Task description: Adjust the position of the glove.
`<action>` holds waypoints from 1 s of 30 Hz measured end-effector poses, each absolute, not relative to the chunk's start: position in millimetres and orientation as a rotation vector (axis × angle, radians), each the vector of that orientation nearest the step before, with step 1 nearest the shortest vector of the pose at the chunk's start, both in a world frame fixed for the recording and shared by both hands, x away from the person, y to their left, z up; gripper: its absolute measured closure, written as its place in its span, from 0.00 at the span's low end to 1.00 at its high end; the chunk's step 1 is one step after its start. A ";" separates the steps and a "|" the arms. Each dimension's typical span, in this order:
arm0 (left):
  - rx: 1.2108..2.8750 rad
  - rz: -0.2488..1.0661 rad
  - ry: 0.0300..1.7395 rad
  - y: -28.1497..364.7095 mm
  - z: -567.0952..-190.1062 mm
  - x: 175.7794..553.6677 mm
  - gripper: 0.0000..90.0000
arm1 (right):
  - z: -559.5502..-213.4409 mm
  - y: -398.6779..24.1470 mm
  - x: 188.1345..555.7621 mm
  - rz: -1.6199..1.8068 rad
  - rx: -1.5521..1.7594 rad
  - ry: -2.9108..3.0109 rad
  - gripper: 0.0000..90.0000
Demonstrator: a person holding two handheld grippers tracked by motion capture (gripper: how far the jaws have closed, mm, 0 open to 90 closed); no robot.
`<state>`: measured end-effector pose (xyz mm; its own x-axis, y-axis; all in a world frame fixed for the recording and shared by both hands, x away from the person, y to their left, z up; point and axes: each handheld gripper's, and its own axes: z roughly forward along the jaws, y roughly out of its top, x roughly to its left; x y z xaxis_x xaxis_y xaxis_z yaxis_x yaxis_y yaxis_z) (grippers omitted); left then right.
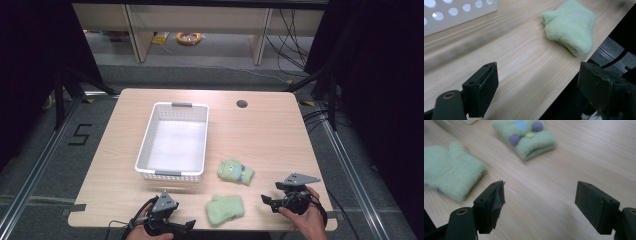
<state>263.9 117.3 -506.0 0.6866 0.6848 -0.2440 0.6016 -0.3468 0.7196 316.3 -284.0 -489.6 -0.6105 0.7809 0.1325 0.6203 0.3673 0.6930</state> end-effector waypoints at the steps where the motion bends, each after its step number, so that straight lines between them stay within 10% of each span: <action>1: 2.057 0.126 0.986 117.3 -506.0 263.9 0.18 | -489.4 -283.7 316.2 1.081 1.255 2.405 0.28; 18: 2.003 0.066 0.995 108.4 -504.5 267.4 0.19 | -478.5 -269.7 313.3 1.163 1.090 2.462 0.43; 30: 2.011 -0.011 0.936 79.4 -496.5 282.1 0.38 | -471.4 -236.8 314.4 1.189 0.957 2.575 0.61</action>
<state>282.1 79.4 -496.5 0.7146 0.6091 -0.3441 0.6174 -0.3177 0.7197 314.4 -236.8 -471.4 -0.7859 0.6055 0.1254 0.4882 0.4832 0.7268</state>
